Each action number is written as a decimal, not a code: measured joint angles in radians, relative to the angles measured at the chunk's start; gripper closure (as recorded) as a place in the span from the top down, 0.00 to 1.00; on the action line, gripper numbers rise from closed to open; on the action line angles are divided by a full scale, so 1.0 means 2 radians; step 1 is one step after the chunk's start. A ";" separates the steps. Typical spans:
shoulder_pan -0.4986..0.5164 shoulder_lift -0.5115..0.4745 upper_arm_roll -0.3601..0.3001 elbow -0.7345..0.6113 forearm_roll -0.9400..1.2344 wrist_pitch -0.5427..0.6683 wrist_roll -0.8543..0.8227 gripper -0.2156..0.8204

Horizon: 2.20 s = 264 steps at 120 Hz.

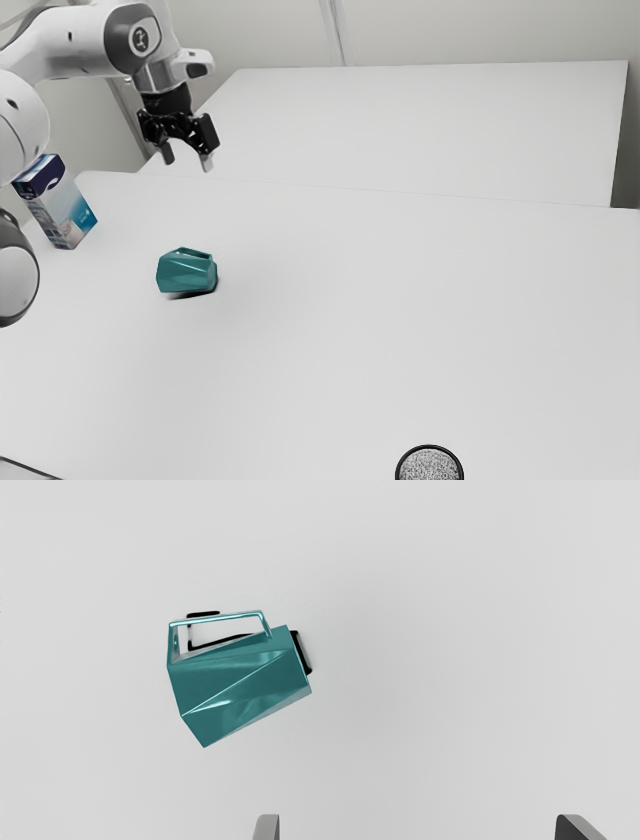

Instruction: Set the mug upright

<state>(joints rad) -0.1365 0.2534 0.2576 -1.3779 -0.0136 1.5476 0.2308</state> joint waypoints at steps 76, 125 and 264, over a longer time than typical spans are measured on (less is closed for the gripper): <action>-0.015 -0.045 0.116 -0.144 -0.082 0.020 0.055 0.79; 0.026 -0.018 0.139 -0.235 -0.140 0.117 0.156 0.79; 0.110 0.099 0.146 -0.216 -0.424 0.119 0.433 0.79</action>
<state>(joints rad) 0.0840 0.4521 0.5502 -1.8097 -0.8606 1.7860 1.0963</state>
